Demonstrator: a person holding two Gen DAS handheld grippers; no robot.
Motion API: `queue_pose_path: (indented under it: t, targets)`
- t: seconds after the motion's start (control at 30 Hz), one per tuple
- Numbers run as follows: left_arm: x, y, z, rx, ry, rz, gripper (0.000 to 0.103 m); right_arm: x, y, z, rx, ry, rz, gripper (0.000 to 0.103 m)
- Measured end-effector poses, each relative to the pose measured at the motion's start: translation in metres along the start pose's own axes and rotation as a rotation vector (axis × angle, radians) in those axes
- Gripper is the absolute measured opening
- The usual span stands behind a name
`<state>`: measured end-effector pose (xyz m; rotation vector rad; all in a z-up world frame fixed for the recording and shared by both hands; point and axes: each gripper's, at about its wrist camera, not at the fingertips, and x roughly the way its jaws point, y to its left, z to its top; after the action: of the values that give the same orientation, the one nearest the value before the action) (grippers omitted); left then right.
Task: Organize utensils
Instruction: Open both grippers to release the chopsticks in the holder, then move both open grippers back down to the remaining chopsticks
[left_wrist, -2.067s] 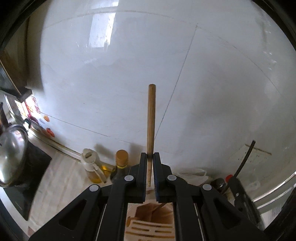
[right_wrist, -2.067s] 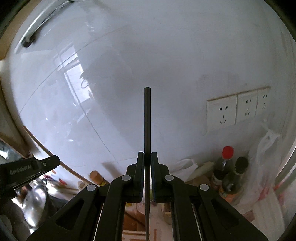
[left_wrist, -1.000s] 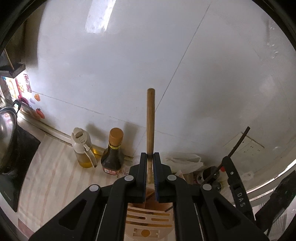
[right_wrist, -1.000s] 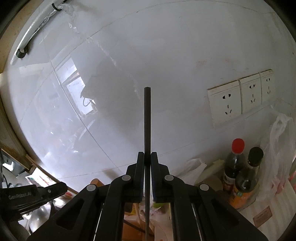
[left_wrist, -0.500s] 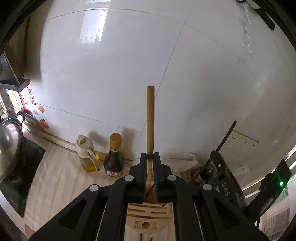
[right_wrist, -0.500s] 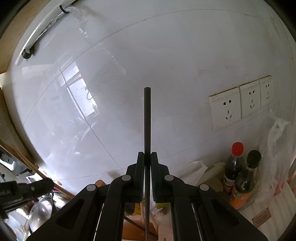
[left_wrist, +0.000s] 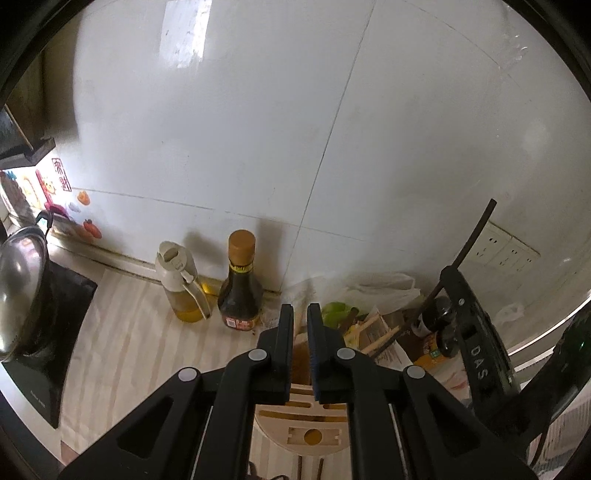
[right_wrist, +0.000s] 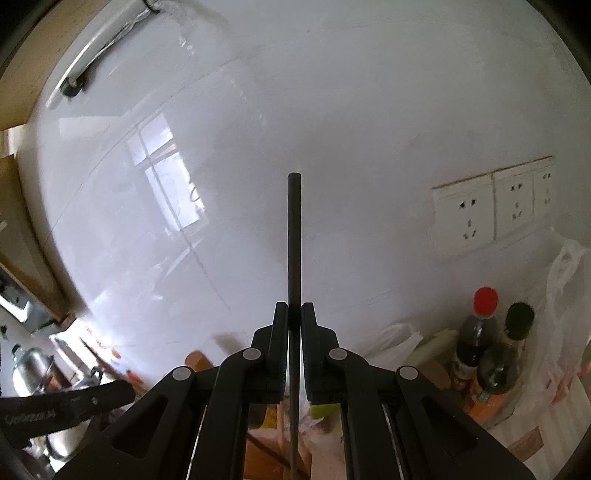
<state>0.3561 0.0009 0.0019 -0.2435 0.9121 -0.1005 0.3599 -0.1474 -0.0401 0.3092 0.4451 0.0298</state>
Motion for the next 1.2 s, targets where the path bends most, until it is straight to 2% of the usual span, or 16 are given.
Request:
queue_pose_path:
  t: [0.07,0.1,0.13,0.17,0.2,0.23,0.3,0.33,0.37,0.4,0.47,0.6,0.8,1.0,1.13,1.2]
  targets:
    - [-0.001,0.001,-0.001,0.001,0.002,0.005,0.011,-0.002,0.001,-0.003,-0.016,0.022,0.012,0.009]
    - [-0.003,0.001,-0.001,0.003,-0.003,0.008,0.019,-0.002,0.001,-0.004,-0.019,0.033,0.025,0.011]
    - [-0.006,0.001,-0.002,0.008,-0.009,0.013,0.027,-0.004,0.001,-0.005,-0.022,0.043,0.031,0.022]
    - [-0.009,0.001,-0.002,0.015,-0.016,0.021,0.057,-0.008,0.0,-0.006,-0.025,0.05,0.031,0.038]
    - [-0.012,0.002,-0.003,0.016,-0.03,0.031,0.084,-0.011,-0.001,-0.007,-0.025,0.053,0.036,0.046]
    - [-0.018,0.003,-0.003,0.02,-0.053,0.042,0.091,-0.017,-0.002,-0.007,-0.024,0.054,0.044,0.053]
    - [-0.025,0.006,-0.005,0.034,-0.082,0.066,0.093,-0.026,-0.004,-0.007,-0.031,0.059,0.031,0.055]
    - [-0.028,0.008,-0.007,0.04,-0.093,0.077,0.094,-0.033,-0.006,-0.007,-0.035,0.064,0.023,0.06]
    - [-0.031,0.01,-0.009,0.049,-0.102,0.083,0.102,-0.037,-0.008,-0.007,-0.035,0.07,0.011,0.067]
    - [-0.034,0.012,-0.012,0.06,-0.116,0.092,0.103,-0.044,-0.01,-0.008,-0.036,0.077,-0.004,0.071]
    - [-0.038,0.015,-0.02,0.084,-0.137,0.134,0.103,-0.055,-0.013,-0.011,-0.047,0.091,-0.041,0.087]
    - [-0.037,0.025,-0.043,0.112,-0.131,0.182,0.103,-0.076,-0.022,-0.026,-0.057,0.136,-0.111,0.102]
    - [-0.006,0.034,-0.09,0.154,-0.011,0.214,0.103,-0.095,-0.051,-0.062,-0.018,0.259,-0.187,0.102]
    - [0.045,0.022,-0.169,0.235,0.178,0.223,0.103,-0.101,-0.098,-0.113,0.036,0.405,-0.285,0.102]
    - [0.077,0.01,-0.215,0.284,0.288,0.234,0.103,-0.114,-0.141,-0.148,0.089,0.507,-0.361,0.091]
    - [0.092,0.005,-0.233,0.293,0.341,0.24,0.102,-0.119,-0.162,-0.164,0.114,0.548,-0.394,0.09]
